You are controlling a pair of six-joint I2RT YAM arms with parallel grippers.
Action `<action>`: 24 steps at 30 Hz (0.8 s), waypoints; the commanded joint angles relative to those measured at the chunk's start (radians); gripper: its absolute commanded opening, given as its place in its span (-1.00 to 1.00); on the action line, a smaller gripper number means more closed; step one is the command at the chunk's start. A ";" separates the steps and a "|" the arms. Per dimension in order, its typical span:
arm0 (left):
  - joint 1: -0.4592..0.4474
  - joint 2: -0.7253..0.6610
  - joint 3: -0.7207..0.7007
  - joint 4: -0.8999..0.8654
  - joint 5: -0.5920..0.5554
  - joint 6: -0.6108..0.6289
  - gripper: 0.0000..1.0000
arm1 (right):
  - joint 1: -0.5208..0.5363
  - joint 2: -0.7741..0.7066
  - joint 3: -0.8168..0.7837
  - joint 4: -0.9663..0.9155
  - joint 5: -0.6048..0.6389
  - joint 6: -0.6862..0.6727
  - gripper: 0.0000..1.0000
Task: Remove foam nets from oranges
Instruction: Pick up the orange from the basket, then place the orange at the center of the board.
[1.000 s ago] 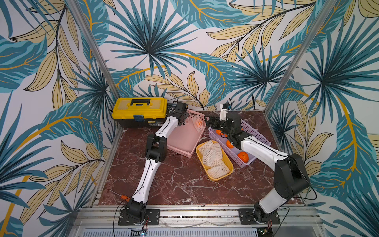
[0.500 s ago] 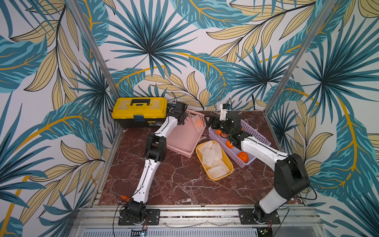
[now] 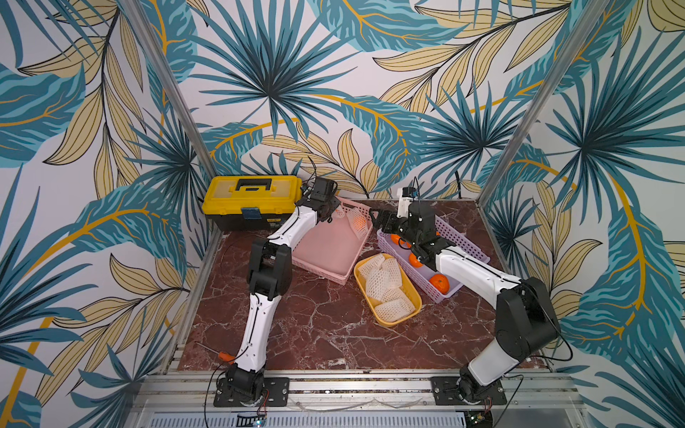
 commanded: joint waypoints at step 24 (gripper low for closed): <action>-0.301 -1.092 -1.211 -0.041 -0.013 -0.032 0.03 | -0.001 0.016 0.014 -0.005 -0.019 0.010 0.78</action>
